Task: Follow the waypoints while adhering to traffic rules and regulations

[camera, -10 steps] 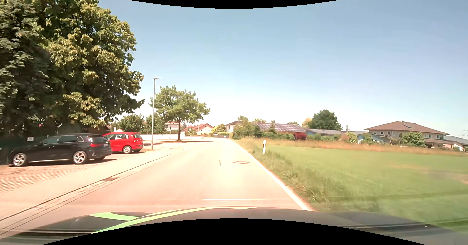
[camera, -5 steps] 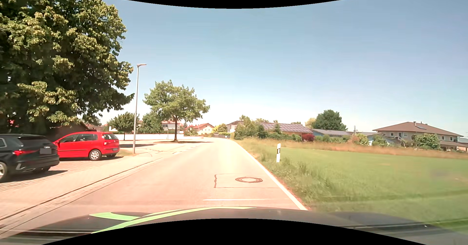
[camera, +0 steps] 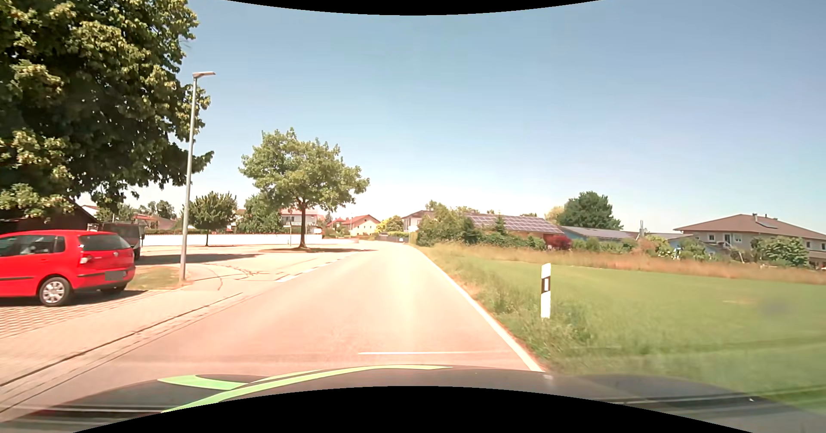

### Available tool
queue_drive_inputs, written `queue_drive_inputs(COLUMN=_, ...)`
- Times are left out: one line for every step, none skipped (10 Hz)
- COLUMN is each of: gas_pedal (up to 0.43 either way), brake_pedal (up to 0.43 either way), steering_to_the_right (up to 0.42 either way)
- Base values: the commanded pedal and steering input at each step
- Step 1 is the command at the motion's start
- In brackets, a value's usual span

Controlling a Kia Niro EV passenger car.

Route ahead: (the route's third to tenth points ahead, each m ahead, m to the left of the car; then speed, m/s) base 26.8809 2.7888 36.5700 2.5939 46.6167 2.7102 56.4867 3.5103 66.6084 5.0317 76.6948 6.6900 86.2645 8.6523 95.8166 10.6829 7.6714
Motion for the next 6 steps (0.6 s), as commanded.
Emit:
queue_drive_inputs(gas_pedal=0.079, brake_pedal=0.000, steering_to_the_right=-0.008)
queue_drive_inputs(gas_pedal=0.079, brake_pedal=0.000, steering_to_the_right=-0.008)
queue_drive_inputs(gas_pedal=0.079, brake_pedal=0.000, steering_to_the_right=-0.008)
queue_drive_inputs(gas_pedal=0.079, brake_pedal=0.000, steering_to_the_right=-0.007)
queue_drive_inputs(gas_pedal=0.079, brake_pedal=0.000, steering_to_the_right=-0.007)
queue_drive_inputs(gas_pedal=0.079, brake_pedal=0.000, steering_to_the_right=-0.007)
